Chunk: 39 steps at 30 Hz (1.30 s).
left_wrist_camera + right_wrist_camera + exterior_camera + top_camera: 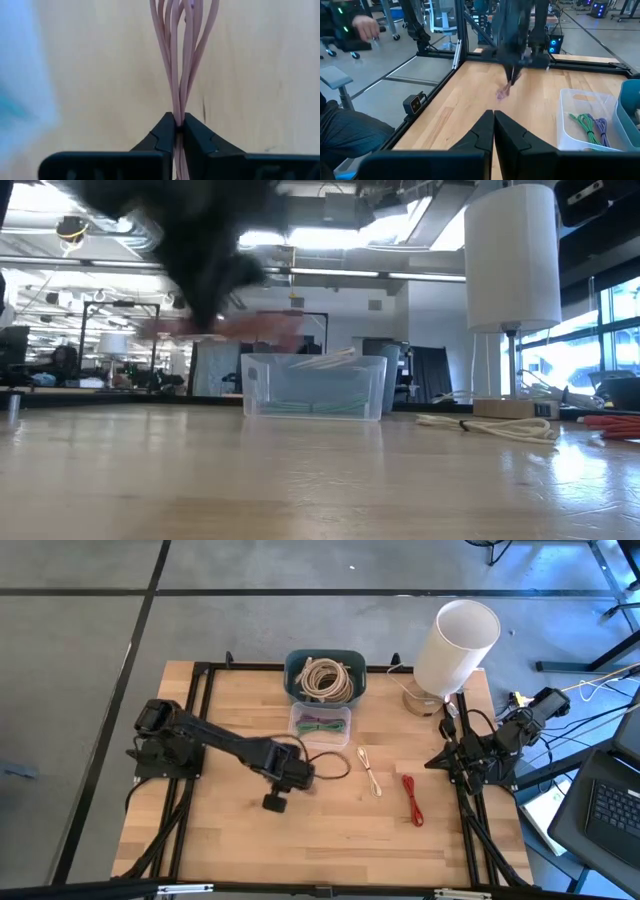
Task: Pick & Place USB Port
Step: Put the pink charger cable into the transparent bin
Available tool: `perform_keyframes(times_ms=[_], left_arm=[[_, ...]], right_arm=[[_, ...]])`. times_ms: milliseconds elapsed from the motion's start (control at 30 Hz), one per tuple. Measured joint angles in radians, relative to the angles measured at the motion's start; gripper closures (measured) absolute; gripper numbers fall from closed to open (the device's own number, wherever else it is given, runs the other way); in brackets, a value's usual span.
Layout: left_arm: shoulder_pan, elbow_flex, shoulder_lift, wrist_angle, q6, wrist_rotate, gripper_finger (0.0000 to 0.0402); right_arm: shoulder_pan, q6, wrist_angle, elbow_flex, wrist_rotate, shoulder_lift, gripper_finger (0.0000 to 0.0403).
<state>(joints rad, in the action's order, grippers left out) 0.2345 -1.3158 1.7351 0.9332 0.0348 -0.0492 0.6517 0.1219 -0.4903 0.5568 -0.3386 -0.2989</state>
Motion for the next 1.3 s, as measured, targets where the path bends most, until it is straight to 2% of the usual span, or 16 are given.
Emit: perform_keyframes(times_ms=[200,367,600,733,933,1033,1200,1300], left_arm=[[-0.098,-0.248,-0.003,0.023,-0.208,-0.079,0.0388],[-0.243,-0.358,-0.003,0.021,-0.332,-0.088,0.0388],[-0.454,-0.366,0.027,-0.001,-0.388,-0.011,0.0387],[-0.524,-0.366,0.094,-0.05,-0.41,0.074,0.0387],[-0.559,-0.366,0.216,-0.057,-0.416,0.147,0.0387],[-0.567,-0.366,0.263,-0.022,-0.415,0.149,0.0387],[-0.572,-0.366,0.293,0.024,-0.392,0.158,0.0387],[-0.571,-0.365,0.296,0.021,-0.379,0.224,0.0387]], right_arm=[[0.0,0.0,0.0,0.0,0.0,0.0,0.0386],[0.0,0.0,0.0,0.0,0.0,0.0,0.0386],[0.0,0.0,0.0,0.0,0.0,0.0,0.0386],[0.0,0.0,0.001,0.0,0.0,0.0,0.0386],[0.0,0.0,0.0,0.0,0.0,0.0,0.0386],[0.0,0.0,0.0,0.0,0.0,0.0,0.0386],[0.0,0.0,0.0,0.0,0.0,0.0,0.0386],[0.0,0.0,0.0,0.0,0.0,0.0,0.0386]])
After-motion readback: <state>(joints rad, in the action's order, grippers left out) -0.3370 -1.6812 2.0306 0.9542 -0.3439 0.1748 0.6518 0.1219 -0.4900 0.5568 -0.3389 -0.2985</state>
